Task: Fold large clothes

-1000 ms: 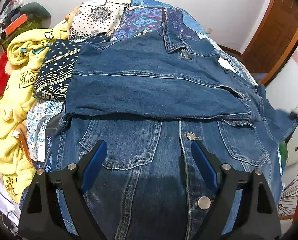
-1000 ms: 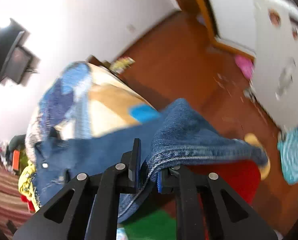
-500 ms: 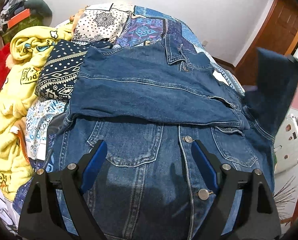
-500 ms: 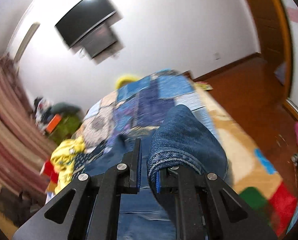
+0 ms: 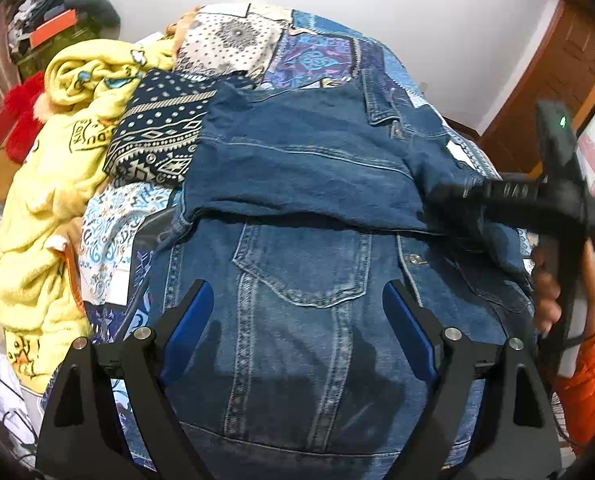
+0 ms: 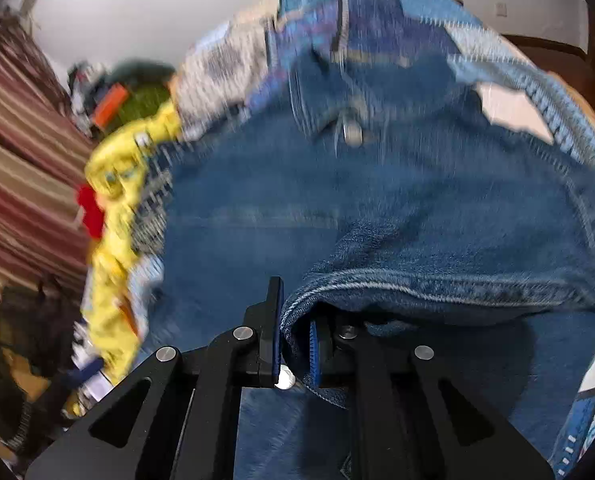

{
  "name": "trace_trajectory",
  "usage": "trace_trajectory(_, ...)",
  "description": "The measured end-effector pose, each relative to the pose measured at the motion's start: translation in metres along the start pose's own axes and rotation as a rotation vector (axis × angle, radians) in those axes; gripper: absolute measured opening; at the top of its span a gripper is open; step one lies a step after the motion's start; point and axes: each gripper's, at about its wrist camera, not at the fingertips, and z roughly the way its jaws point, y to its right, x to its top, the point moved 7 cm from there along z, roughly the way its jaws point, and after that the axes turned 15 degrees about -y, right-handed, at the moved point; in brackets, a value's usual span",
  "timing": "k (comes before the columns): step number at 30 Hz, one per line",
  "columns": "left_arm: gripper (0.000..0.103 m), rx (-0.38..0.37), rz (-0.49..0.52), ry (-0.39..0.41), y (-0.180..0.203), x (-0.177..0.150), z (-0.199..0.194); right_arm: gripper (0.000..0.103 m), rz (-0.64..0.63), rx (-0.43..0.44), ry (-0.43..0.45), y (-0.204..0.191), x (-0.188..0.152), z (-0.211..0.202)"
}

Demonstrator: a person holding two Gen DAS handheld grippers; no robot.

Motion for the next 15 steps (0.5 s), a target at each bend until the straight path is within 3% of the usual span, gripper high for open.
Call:
trace_trajectory(6,0.086,0.009,0.001,0.004,0.005,0.007,-0.001,0.017,-0.015,0.009,-0.133,0.003,-0.015,0.013)
trace_trajectory(9,0.086,0.019,0.039,0.013,0.02,0.014,-0.004,0.031,-0.054,0.017,-0.166,0.005,-0.028,0.004)
trace_trajectory(11,0.086,0.027,0.075,0.025,0.034,0.022,-0.008,0.046,-0.084,-0.004,-0.147,0.009,-0.037,-0.008)
trace_trajectory(15,0.086,0.029,0.147,0.042,0.067,0.037,-0.013,0.051,-0.106,-0.064,-0.064,0.029,-0.051,-0.042)
